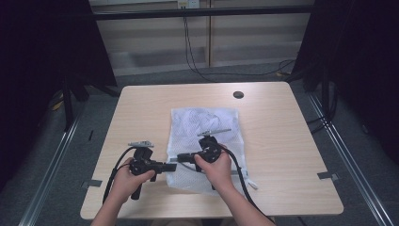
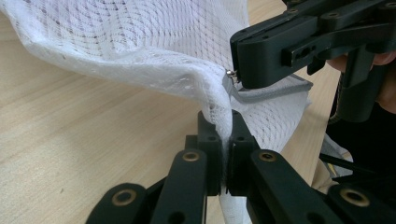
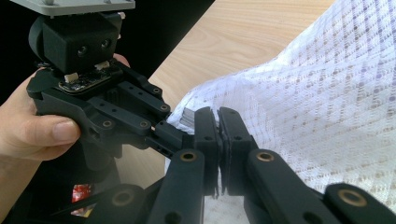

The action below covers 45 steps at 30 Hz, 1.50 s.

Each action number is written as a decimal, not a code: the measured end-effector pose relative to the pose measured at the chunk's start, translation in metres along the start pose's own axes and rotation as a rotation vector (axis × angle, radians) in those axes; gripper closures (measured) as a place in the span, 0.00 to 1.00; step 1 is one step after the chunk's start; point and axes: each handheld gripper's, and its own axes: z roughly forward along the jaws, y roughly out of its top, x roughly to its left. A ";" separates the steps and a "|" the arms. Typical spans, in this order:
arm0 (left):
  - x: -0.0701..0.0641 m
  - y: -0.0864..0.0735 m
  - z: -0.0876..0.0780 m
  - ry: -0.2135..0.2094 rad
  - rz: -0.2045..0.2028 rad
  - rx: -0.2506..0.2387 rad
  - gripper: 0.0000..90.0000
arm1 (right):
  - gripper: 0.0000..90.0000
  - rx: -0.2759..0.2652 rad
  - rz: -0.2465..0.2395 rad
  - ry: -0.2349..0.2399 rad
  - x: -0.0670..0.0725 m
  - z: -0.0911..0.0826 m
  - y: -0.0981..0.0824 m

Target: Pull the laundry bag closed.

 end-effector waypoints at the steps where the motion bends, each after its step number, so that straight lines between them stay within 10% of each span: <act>1: 0.000 0.000 0.000 0.003 -0.002 0.002 0.97 | 0.98 0.001 0.001 0.002 0.000 0.000 0.000; 45: 0.004 -0.003 -0.005 0.023 -0.046 0.006 0.97 | 0.98 0.036 0.026 -0.012 -0.020 -0.018 -0.008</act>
